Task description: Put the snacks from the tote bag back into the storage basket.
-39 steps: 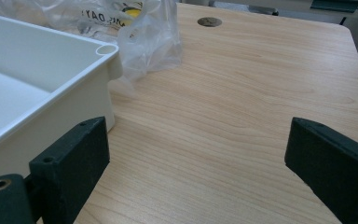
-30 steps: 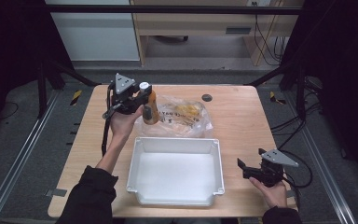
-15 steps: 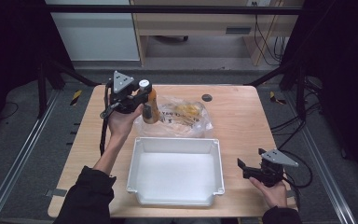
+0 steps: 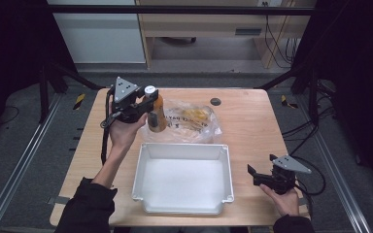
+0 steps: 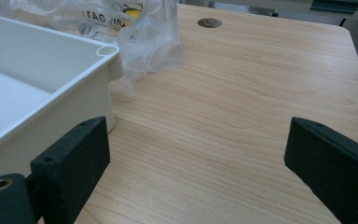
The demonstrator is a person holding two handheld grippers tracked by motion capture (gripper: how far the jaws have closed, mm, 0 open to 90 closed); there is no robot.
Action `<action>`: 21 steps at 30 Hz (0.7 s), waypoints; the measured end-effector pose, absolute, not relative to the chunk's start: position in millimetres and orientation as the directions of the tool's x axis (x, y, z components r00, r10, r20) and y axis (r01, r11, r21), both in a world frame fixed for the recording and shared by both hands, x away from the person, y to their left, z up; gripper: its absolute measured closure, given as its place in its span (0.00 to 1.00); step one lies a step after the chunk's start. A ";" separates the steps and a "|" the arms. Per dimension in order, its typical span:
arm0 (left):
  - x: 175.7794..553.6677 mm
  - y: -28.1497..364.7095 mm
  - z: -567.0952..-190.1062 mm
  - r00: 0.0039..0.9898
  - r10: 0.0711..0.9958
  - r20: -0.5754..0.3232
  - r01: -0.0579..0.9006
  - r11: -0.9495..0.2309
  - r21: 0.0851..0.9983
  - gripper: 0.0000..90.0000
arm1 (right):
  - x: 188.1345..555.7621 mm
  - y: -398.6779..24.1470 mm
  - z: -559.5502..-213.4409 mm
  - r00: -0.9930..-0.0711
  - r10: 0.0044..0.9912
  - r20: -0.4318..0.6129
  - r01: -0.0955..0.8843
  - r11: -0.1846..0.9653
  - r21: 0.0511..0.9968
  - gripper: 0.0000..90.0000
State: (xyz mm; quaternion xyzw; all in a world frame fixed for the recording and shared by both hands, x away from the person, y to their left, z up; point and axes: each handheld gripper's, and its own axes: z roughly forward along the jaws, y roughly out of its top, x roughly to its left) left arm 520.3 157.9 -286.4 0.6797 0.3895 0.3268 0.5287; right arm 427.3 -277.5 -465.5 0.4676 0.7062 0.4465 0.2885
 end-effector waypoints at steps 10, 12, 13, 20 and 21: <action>503.0 161.4 -285.6 0.501 0.864 0.044 0.171 -0.149 0.974 0.65 | 426.8 -277.6 -465.3 -0.396 0.918 0.010 0.402 0.164 0.901 0.08; 500.0 161.7 -285.4 0.499 0.866 0.046 0.173 -0.151 0.973 0.65 | 426.6 -277.5 -465.2 -0.395 0.918 0.011 0.403 0.163 0.901 0.08; 497.1 162.2 -285.5 0.508 0.860 0.045 0.169 -0.151 0.974 0.65 | 426.6 -277.6 -465.2 -0.395 0.919 0.010 0.403 0.164 0.900 0.08; 482.6 162.7 -287.4 0.527 0.849 0.042 0.165 -0.151 0.975 0.65 | 426.4 -277.6 -465.2 -0.394 0.919 0.010 0.404 0.163 0.900 0.08; 479.9 162.5 -287.8 0.532 0.846 0.044 0.163 -0.153 0.975 0.65 | 426.4 -277.5 -465.3 -0.393 0.919 0.007 0.403 0.165 0.900 0.08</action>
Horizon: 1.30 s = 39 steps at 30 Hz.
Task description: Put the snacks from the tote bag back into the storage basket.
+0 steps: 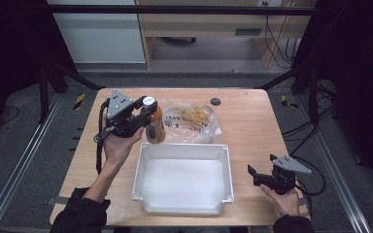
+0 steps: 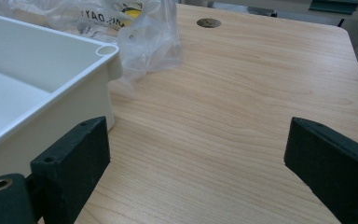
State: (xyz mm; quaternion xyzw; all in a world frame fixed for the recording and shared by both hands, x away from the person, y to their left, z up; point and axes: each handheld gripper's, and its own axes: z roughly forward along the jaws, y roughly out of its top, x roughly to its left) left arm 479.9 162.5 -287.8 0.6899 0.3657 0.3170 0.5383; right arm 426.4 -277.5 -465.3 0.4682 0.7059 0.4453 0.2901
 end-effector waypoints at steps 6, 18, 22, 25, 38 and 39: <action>466.2 162.6 -292.1 0.552 0.833 0.032 0.162 -0.145 0.976 0.65 | 426.1 -277.7 -465.0 -0.392 0.920 0.006 0.401 0.165 0.901 0.08; 445.4 163.7 -313.1 0.589 0.807 0.025 0.173 -0.156 0.973 0.65 | 426.0 -277.7 -465.4 -0.393 0.920 -0.001 0.400 0.172 0.900 0.08; 441.5 162.6 -320.7 0.593 0.805 0.031 0.177 -0.168 0.970 0.65 | 425.4 -277.7 -465.1 -0.392 0.920 0.002 0.402 0.169 0.900 0.08; 438.8 163.0 -328.0 0.600 0.800 0.025 0.189 -0.171 0.967 0.65 | 425.3 -277.9 -465.0 -0.392 0.920 0.002 0.400 0.169 0.901 0.08; 428.5 163.6 -357.8 0.611 0.791 0.022 0.232 -0.205 0.951 0.65 | 425.1 -278.5 -464.9 -0.388 0.921 0.003 0.398 0.165 0.902 0.08; 427.3 163.6 -360.2 0.611 0.791 0.020 0.235 -0.205 0.950 0.65 | 424.7 -278.5 -465.0 -0.388 0.922 0.003 0.401 0.165 0.901 0.08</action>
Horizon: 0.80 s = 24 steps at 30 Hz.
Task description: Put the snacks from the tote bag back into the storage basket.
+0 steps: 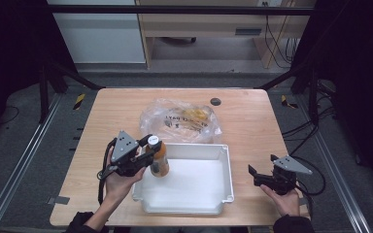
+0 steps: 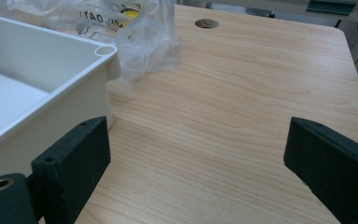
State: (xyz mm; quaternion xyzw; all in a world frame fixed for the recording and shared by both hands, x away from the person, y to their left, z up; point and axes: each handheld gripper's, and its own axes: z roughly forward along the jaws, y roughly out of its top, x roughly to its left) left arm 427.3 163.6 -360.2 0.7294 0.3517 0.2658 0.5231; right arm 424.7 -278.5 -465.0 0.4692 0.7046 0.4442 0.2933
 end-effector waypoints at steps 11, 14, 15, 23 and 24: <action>419.5 169.3 -377.6 0.605 0.796 0.011 0.265 -0.214 0.940 0.65 | 424.8 -278.6 -465.0 -0.387 0.922 -0.001 0.399 0.168 0.902 0.08; 418.6 170.2 -380.5 0.601 0.799 0.017 0.268 -0.221 0.938 0.65 | 424.6 -278.2 -464.9 -0.388 0.921 -0.002 0.399 0.170 0.901 0.08; 418.3 170.6 -381.5 0.601 0.799 0.019 0.266 -0.222 0.938 0.65 | 424.5 -278.1 -464.7 -0.389 0.921 -0.003 0.397 0.170 0.902 0.08; 417.9 177.6 -389.0 0.587 0.809 0.021 0.284 -0.231 0.931 0.65 | 424.5 -278.5 -464.4 -0.388 0.922 -0.003 0.395 0.169 0.903 0.08; 417.8 178.4 -389.8 0.586 0.810 0.020 0.286 -0.231 0.930 0.65 | 424.5 -278.5 -464.4 -0.388 0.922 -0.003 0.395 0.169 0.903 0.08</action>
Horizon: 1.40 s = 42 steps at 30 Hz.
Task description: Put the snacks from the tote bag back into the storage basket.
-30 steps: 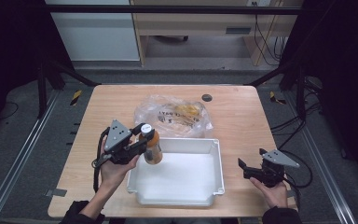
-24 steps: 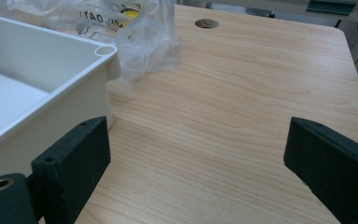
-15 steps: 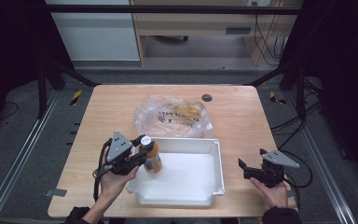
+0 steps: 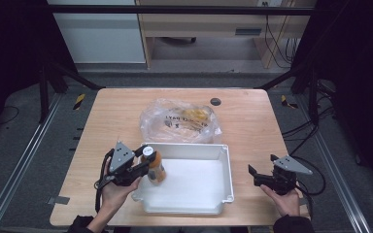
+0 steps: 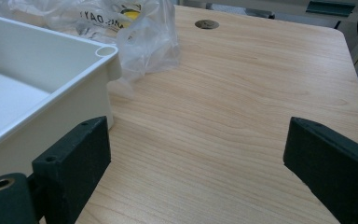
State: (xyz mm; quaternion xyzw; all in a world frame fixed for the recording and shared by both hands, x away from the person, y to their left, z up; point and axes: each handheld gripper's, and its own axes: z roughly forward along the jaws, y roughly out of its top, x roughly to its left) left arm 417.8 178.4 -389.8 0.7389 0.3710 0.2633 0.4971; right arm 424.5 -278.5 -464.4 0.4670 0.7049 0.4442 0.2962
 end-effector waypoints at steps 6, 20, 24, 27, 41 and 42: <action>417.8 182.4 -393.6 0.579 0.815 0.023 0.296 -0.237 0.925 0.65 | 424.3 -278.3 -464.2 -0.389 0.921 -0.004 0.394 0.171 0.903 0.08; 416.6 185.7 -401.2 0.565 0.824 0.024 0.289 -0.225 0.931 0.65 | 424.1 -278.4 -463.9 -0.389 0.921 -0.002 0.394 0.168 0.904 0.09; 414.6 185.5 -403.7 0.567 0.823 0.035 0.268 -0.225 0.937 0.65 | 424.1 -278.2 -464.1 -0.390 0.921 -0.002 0.395 0.169 0.903 0.09; 414.4 185.3 -405.3 0.563 0.826 0.026 0.266 -0.211 0.941 0.64 | 424.0 -278.0 -464.1 -0.390 0.921 0.000 0.395 0.167 0.903 0.09; 413.7 209.2 -387.0 0.591 0.805 -0.054 0.250 -0.119 0.961 0.35 | 423.6 -279.5 -463.4 -0.377 0.926 0.007 0.393 0.153 0.907 0.08; 414.0 211.8 -385.6 0.592 0.804 -0.061 0.253 -0.113 0.961 0.33 | 423.7 -279.7 -463.5 -0.377 0.926 0.005 0.393 0.155 0.907 0.08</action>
